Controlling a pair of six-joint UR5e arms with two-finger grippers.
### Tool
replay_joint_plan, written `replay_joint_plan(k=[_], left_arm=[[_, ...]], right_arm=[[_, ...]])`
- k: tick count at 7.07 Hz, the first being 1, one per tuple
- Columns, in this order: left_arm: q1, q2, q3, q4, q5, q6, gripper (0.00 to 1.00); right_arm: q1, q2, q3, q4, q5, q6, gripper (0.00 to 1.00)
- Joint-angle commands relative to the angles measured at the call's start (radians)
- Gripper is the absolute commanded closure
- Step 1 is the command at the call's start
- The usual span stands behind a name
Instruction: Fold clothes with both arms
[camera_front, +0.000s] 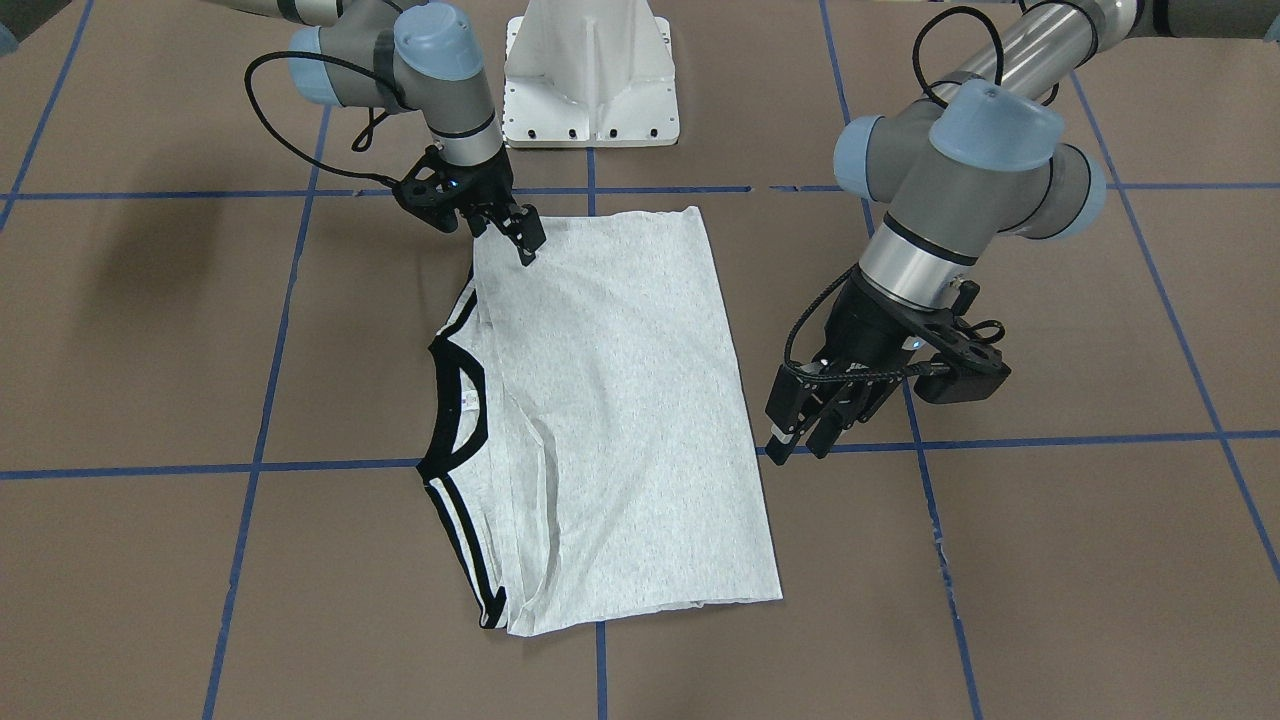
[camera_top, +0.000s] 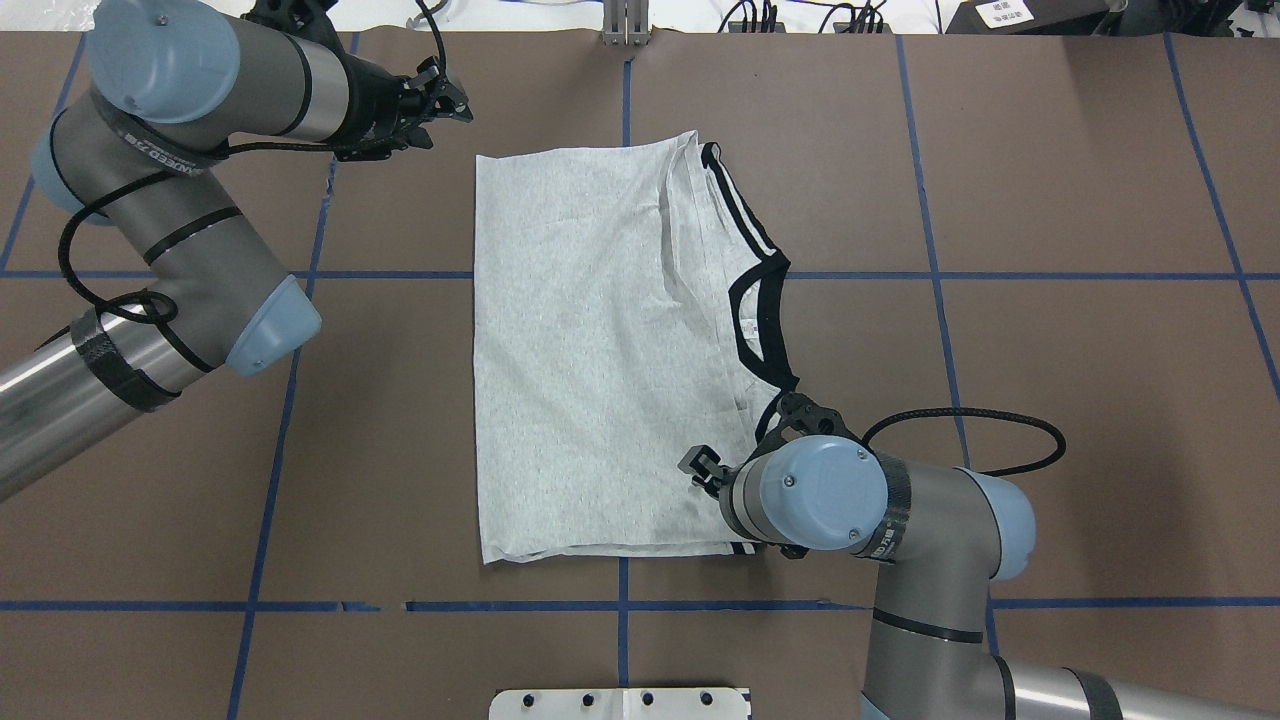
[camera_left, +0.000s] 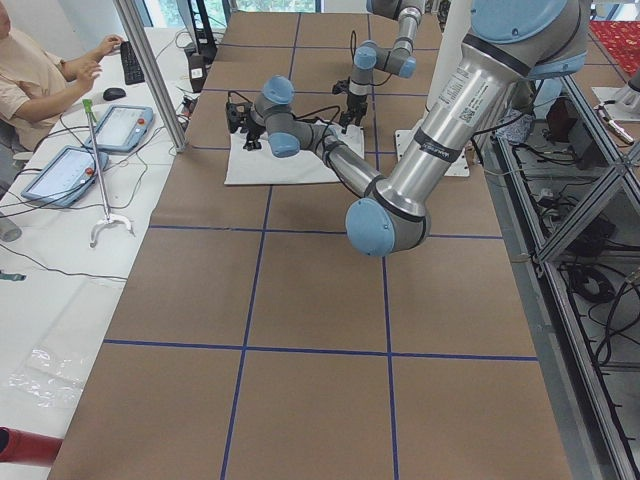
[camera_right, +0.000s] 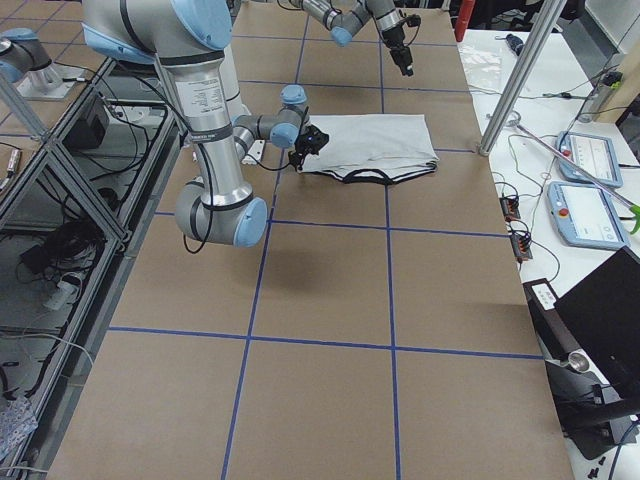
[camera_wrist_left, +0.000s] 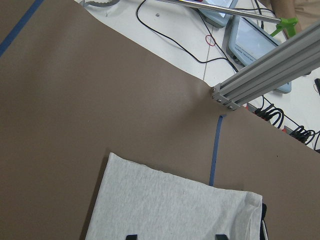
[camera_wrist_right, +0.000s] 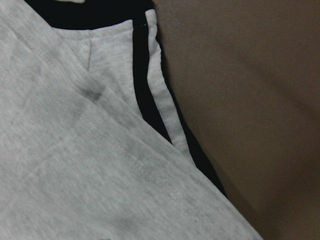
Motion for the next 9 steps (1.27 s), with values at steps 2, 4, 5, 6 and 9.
replay_joint_plan(k=[2,4,5,6,9], left_arm=[[-0.005,0.002,-0.005,0.000,0.000,0.000,0.39],[-0.006,0.006,-0.008,0.003,0.000,0.000,0.39],[-0.006,0.008,-0.009,0.003,0.000,0.000,0.39],[-0.006,0.012,-0.017,0.003,0.000,0.000,0.39],[-0.006,0.021,-0.032,0.003,0.000,0.000,0.39]], right_arm=[[-0.003,-0.001,-0.002,0.000,0.001,0.002,0.64],[-0.003,0.001,0.004,0.000,0.005,-0.001,1.00],[-0.004,0.002,0.004,0.002,0.007,-0.002,1.00],[-0.004,0.004,0.006,0.000,0.008,-0.002,1.00],[-0.001,0.002,0.067,-0.033,0.010,-0.002,1.00]])
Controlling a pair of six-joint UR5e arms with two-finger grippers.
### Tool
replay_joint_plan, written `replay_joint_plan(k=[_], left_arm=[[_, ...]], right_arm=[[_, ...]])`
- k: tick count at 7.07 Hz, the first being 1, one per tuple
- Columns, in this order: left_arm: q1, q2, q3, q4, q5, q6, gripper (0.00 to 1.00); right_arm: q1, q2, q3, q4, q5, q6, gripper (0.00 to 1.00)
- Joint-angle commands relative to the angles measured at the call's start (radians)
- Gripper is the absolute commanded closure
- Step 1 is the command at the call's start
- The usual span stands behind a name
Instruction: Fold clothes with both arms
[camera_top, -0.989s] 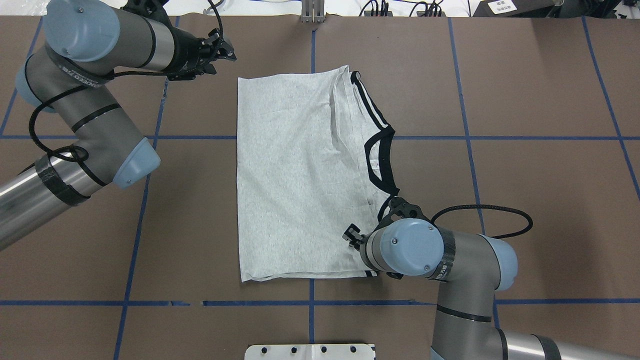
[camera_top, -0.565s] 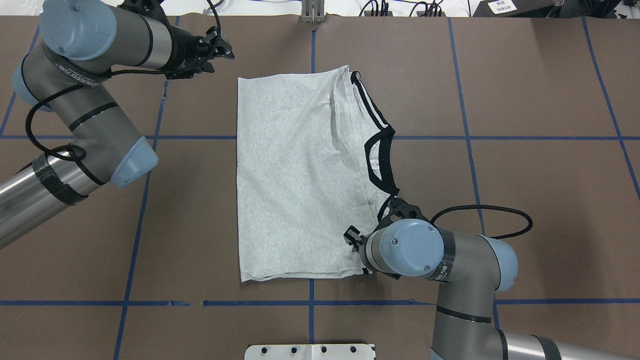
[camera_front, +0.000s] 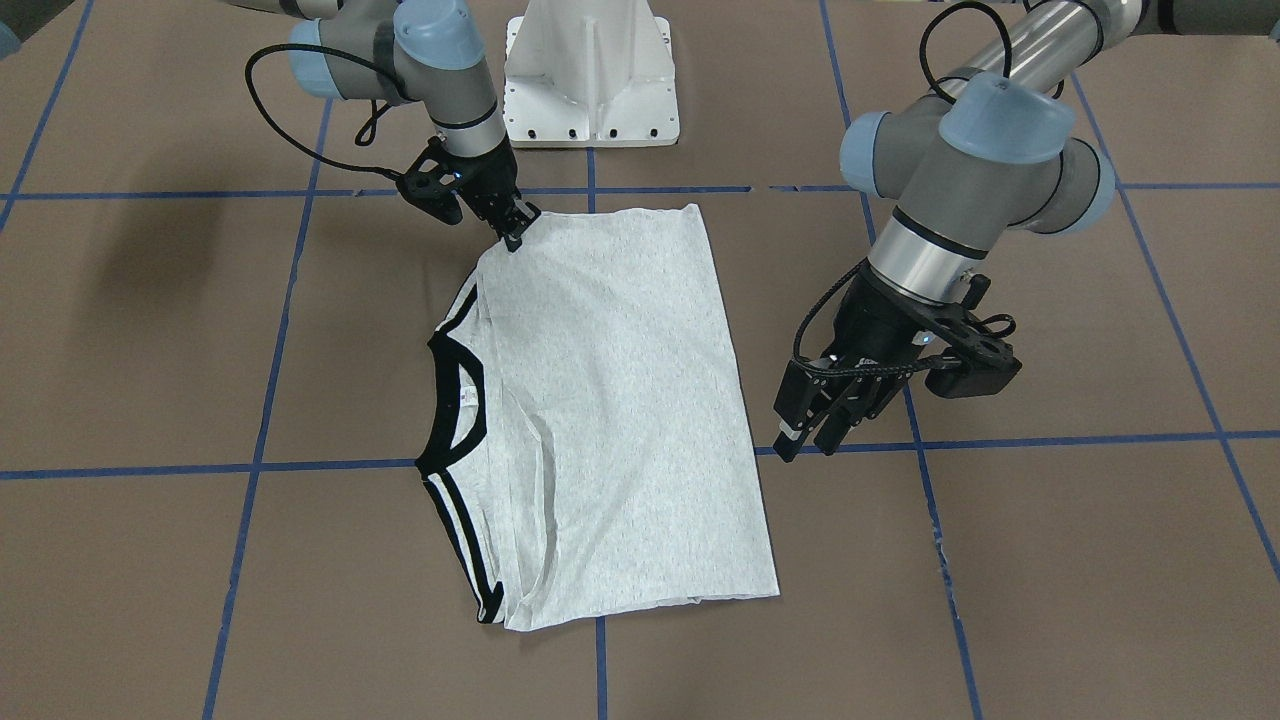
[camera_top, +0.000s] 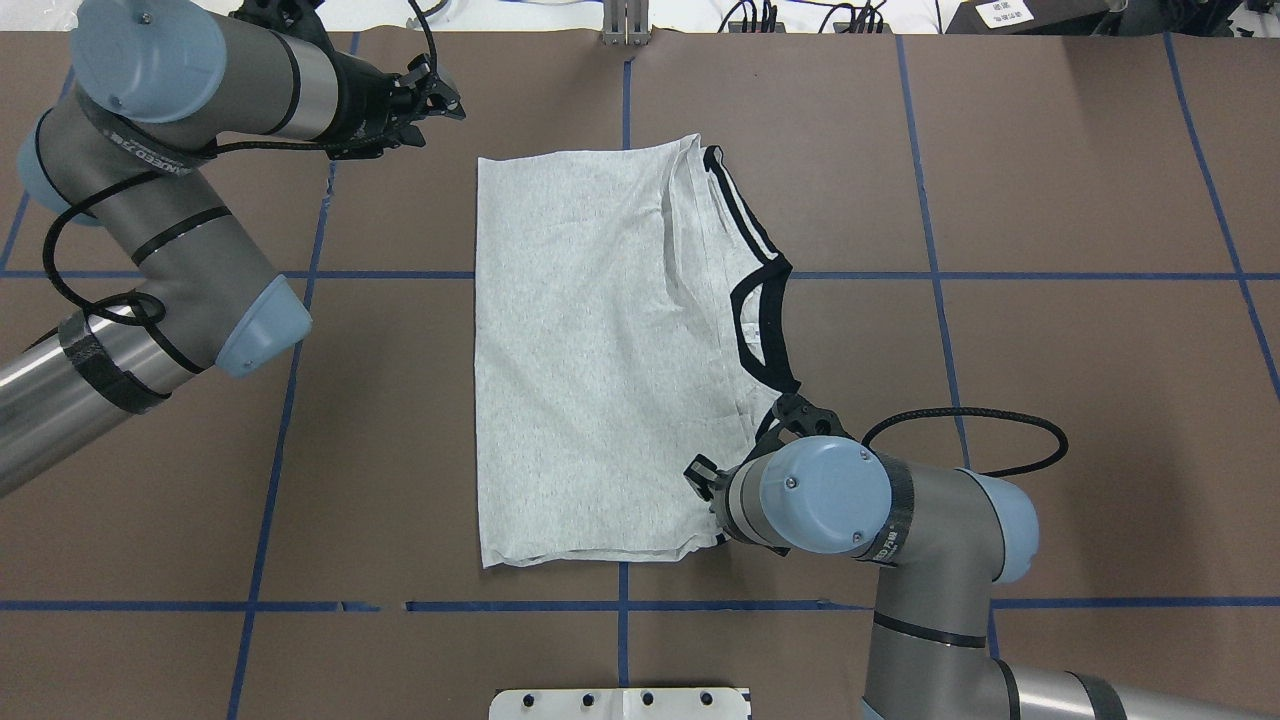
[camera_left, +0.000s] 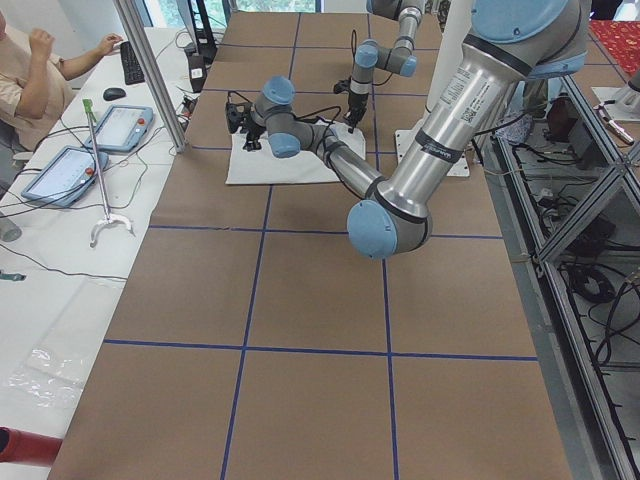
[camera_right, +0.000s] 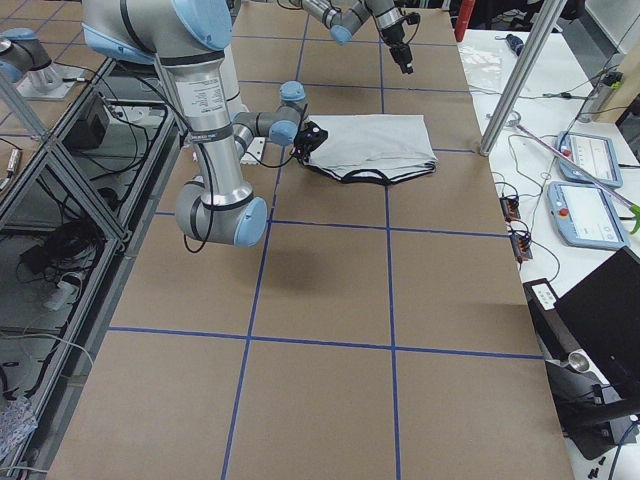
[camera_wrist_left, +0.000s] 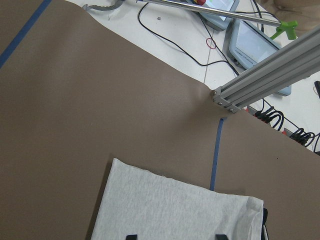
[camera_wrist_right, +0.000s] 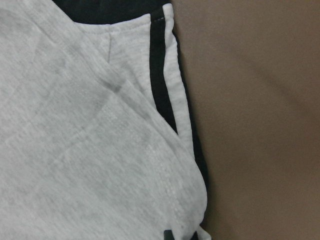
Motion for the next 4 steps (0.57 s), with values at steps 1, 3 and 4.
replay_joint_plan(k=[1,3,4], left_arm=[[0.003,0.019,-0.037,0.026,0.000,-0.002,0.39],[0.059,0.184,-0.260,0.060,-0.018,-0.059,0.39],[0.108,0.229,-0.301,0.061,-0.014,-0.122,0.39]], right_arm=[[-0.001,0.002,0.065,-0.072,0.001,0.002,1.00],[-0.013,-0.001,0.082,-0.074,0.002,0.027,1.00],[-0.021,-0.004,0.094,-0.074,0.002,0.032,1.00]])
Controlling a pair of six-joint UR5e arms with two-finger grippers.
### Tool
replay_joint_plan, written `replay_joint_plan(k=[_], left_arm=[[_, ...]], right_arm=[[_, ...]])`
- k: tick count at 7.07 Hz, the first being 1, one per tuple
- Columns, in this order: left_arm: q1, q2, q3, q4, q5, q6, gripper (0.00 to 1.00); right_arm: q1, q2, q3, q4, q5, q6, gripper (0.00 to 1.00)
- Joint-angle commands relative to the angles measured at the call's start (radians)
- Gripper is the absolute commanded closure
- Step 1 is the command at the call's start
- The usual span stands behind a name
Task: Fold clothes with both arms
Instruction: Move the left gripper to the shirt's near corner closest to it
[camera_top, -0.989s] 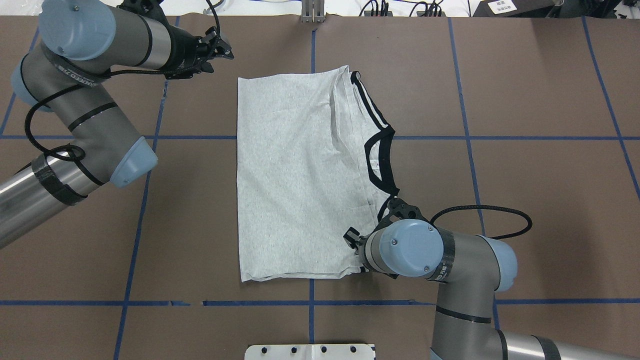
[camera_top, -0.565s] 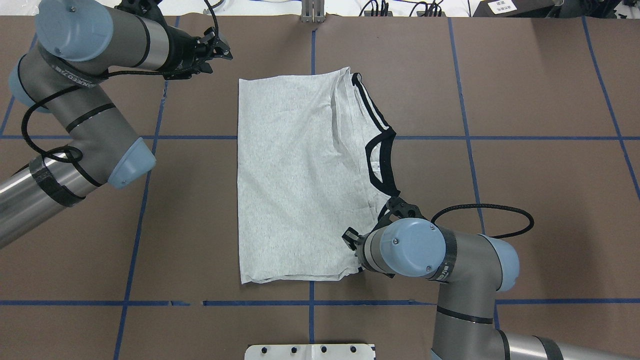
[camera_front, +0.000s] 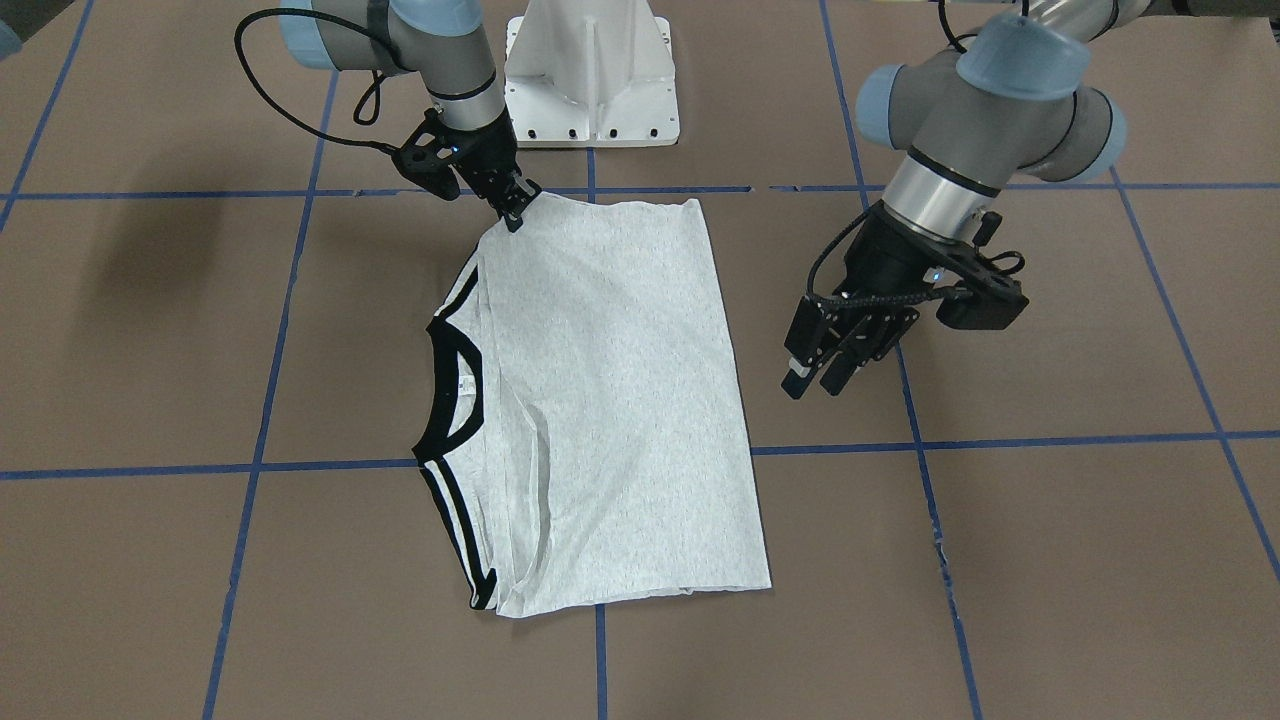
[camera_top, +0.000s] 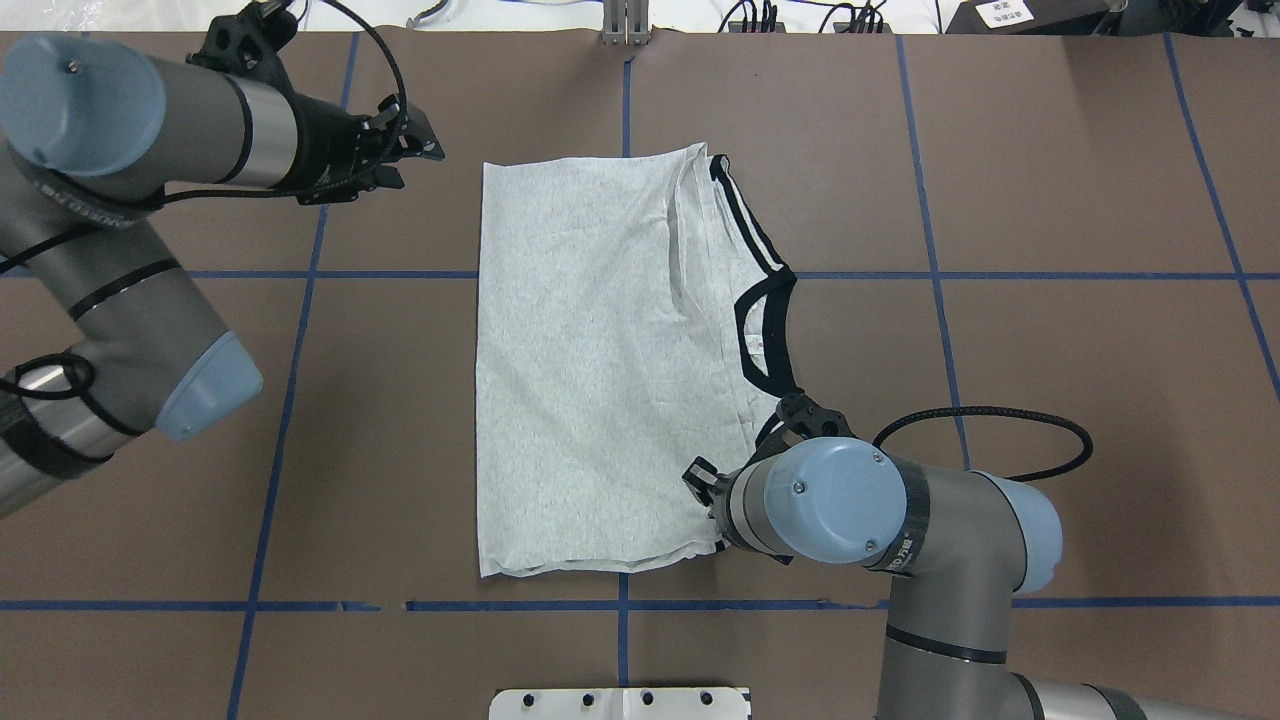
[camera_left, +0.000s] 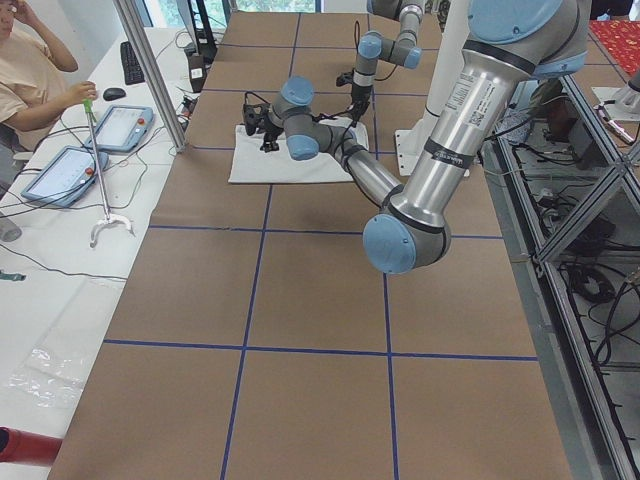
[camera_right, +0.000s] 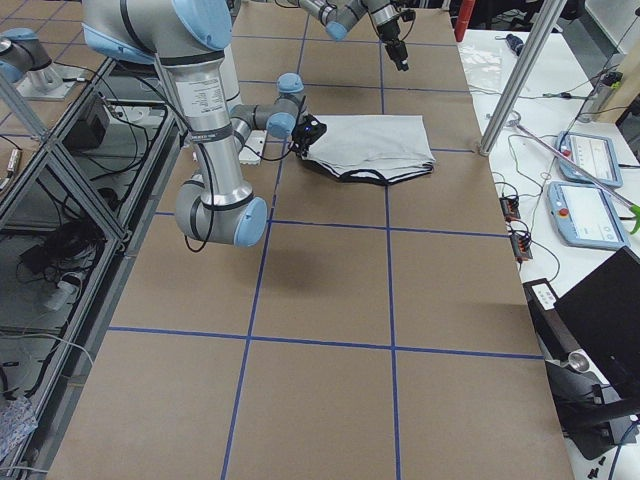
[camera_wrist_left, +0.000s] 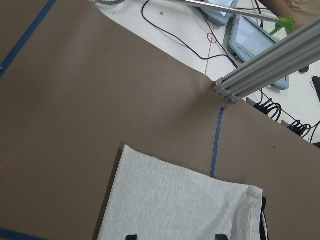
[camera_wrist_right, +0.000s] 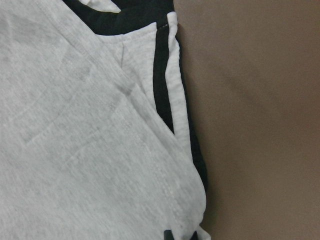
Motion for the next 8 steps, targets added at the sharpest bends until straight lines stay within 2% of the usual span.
replay_joint_plan(k=[1,2,4,5,6,8], left_arm=[[0.134,0.079,-0.084,0.015,0.010,-0.174,0.38],[0.208,0.105,-0.098,0.022,0.088,-0.248,0.38],[0.360,0.209,-0.202,0.050,0.141,-0.374,0.37],[0.402,0.203,-0.211,0.141,0.144,-0.414,0.35],[0.458,0.202,-0.224,0.206,0.185,-0.436,0.35],[0.518,0.189,-0.222,0.211,0.196,-0.512,0.35]], right_arm=[[-0.026,-0.003,0.017,-0.002,0.001,0.016,1.00],[-0.039,-0.003,0.017,-0.004,-0.001,0.036,1.00],[-0.048,-0.013,0.017,-0.004,-0.003,0.044,1.00],[-0.048,-0.015,0.017,-0.004,-0.003,0.044,1.00],[-0.048,-0.018,0.017,-0.004,-0.003,0.044,1.00],[-0.046,-0.019,0.027,-0.002,-0.001,0.044,1.00]])
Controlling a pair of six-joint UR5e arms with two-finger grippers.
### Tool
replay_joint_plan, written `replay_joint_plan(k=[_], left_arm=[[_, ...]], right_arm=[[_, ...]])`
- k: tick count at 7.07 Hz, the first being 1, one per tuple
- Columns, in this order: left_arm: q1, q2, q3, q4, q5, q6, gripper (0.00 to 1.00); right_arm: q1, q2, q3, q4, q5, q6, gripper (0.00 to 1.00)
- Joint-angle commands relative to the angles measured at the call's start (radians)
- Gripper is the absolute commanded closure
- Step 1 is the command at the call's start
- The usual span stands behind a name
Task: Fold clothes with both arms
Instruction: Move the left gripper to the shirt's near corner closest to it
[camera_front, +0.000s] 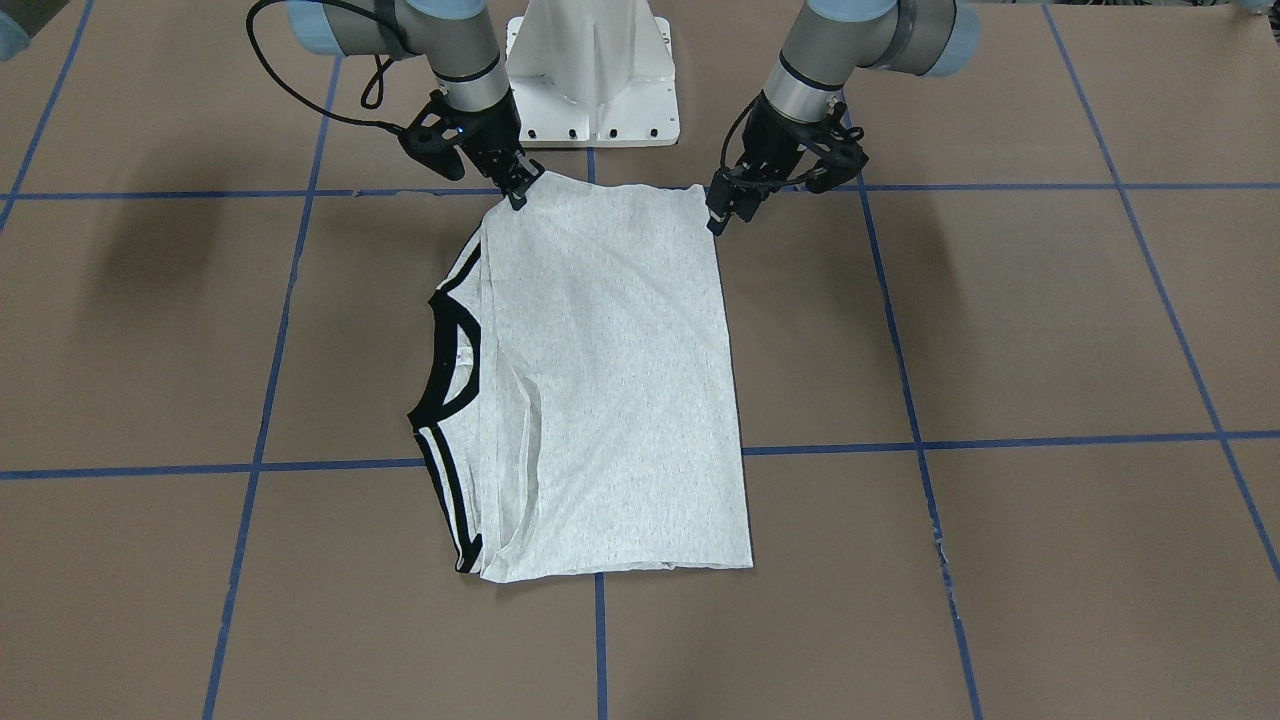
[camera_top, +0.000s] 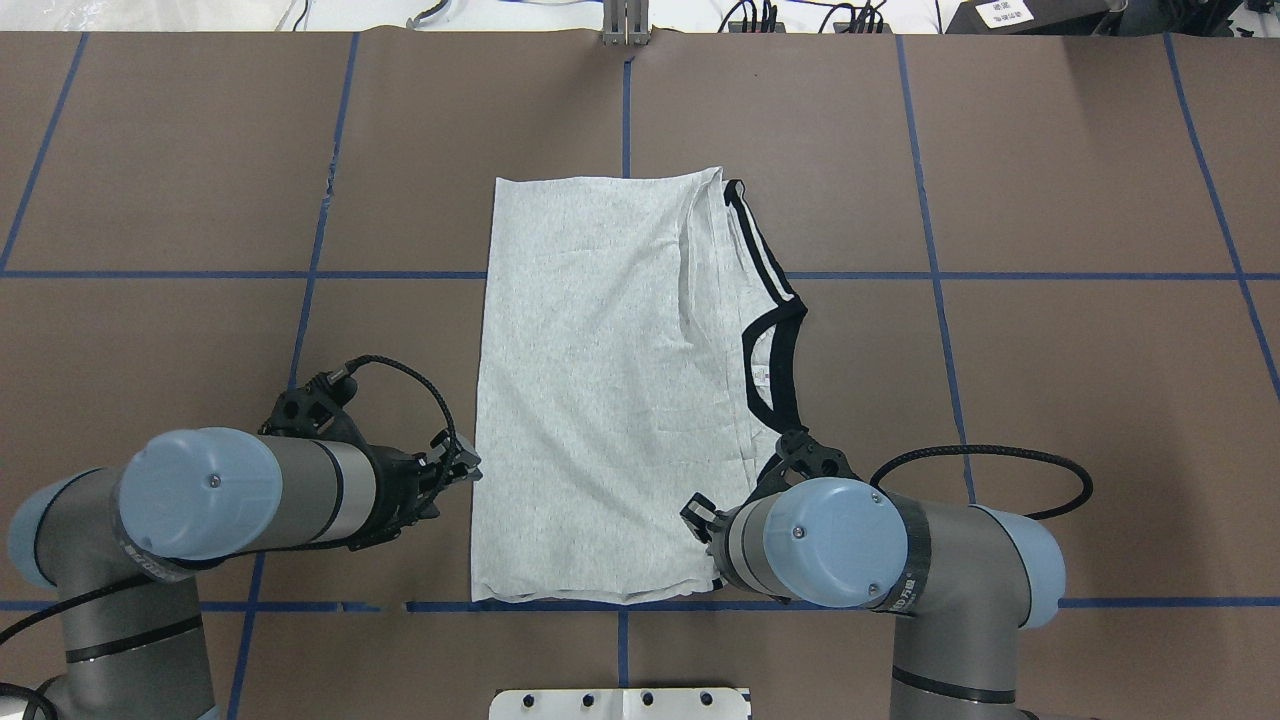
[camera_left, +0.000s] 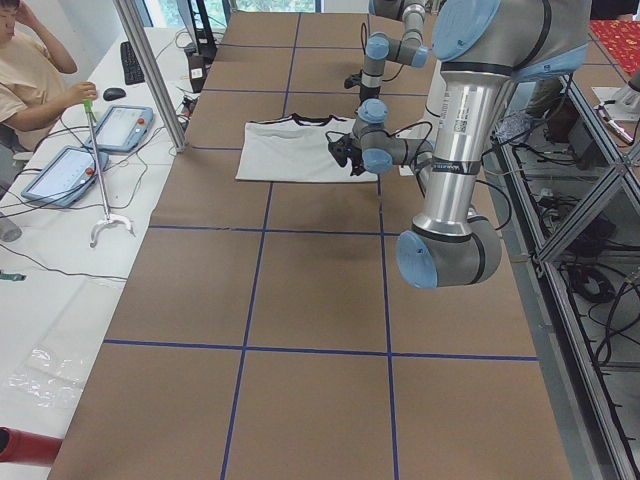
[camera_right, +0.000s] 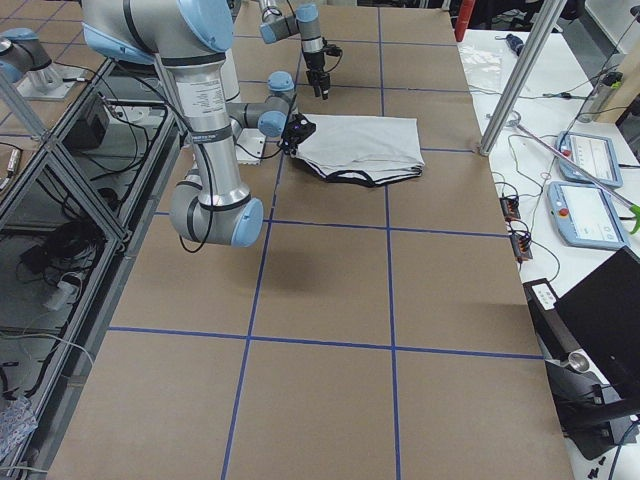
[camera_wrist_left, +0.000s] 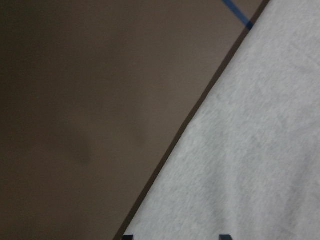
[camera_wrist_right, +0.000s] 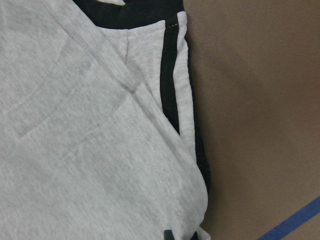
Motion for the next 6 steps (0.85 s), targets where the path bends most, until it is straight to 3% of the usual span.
replay_joint_plan(k=[1,2,6], left_arm=[[0.097,-0.004,0.006,0.021,0.018,-0.070,0.35],[0.153,-0.001,0.019,0.041,0.055,-0.069,0.36],[0.172,-0.008,0.024,0.041,0.065,-0.067,0.41]], right_arm=[[0.001,0.000,0.006,0.000,0.001,0.000,1.00],[0.001,-0.002,0.006,0.000,0.001,0.000,1.00],[0.001,-0.002,0.006,0.000,0.002,0.000,1.00]])
